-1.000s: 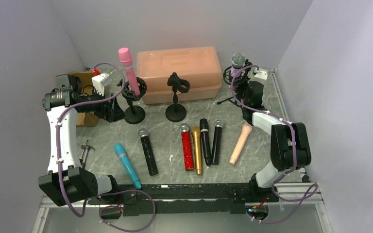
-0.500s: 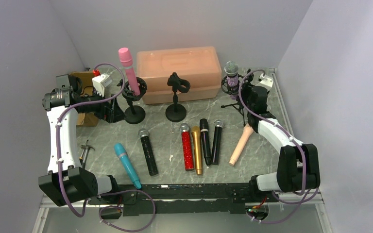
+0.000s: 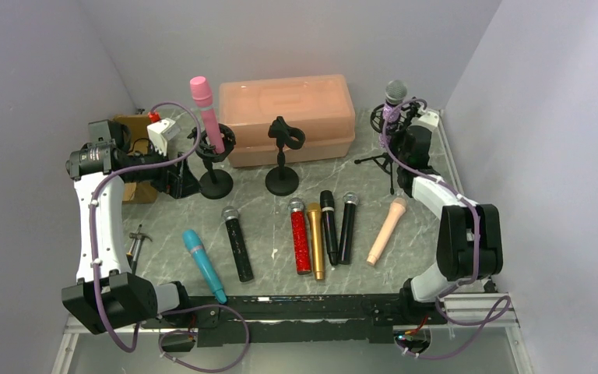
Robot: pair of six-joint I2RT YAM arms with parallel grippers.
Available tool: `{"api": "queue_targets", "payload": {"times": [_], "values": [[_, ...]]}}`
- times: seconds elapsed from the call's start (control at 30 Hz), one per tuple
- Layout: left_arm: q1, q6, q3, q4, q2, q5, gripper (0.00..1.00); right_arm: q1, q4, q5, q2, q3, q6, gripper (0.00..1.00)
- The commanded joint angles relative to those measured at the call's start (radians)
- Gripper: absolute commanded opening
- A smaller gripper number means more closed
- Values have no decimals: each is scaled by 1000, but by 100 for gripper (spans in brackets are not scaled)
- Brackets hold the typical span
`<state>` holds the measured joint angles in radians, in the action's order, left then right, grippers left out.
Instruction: Attach the microphones to the stand
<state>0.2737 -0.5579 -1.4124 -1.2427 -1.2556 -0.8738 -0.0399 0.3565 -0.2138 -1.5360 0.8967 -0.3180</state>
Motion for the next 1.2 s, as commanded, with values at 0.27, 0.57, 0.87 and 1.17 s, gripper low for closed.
{"api": "queue_targets", "payload": {"times": [0.27, 0.57, 0.87, 1.17], "values": [[5, -11, -45, 3, -26, -4, 99, 0, 89, 42, -270, 253, 89, 0], [5, -4, -56, 4, -28, 6, 99, 0, -47, 127, -279, 274, -20, 20], [5, -5, -50, 4, -18, 5, 99, 0, -195, 170, -198, 244, -43, 60], [5, -10, -47, 4, -22, 7, 99, 35, -407, 273, -195, 308, -79, 67]]}}
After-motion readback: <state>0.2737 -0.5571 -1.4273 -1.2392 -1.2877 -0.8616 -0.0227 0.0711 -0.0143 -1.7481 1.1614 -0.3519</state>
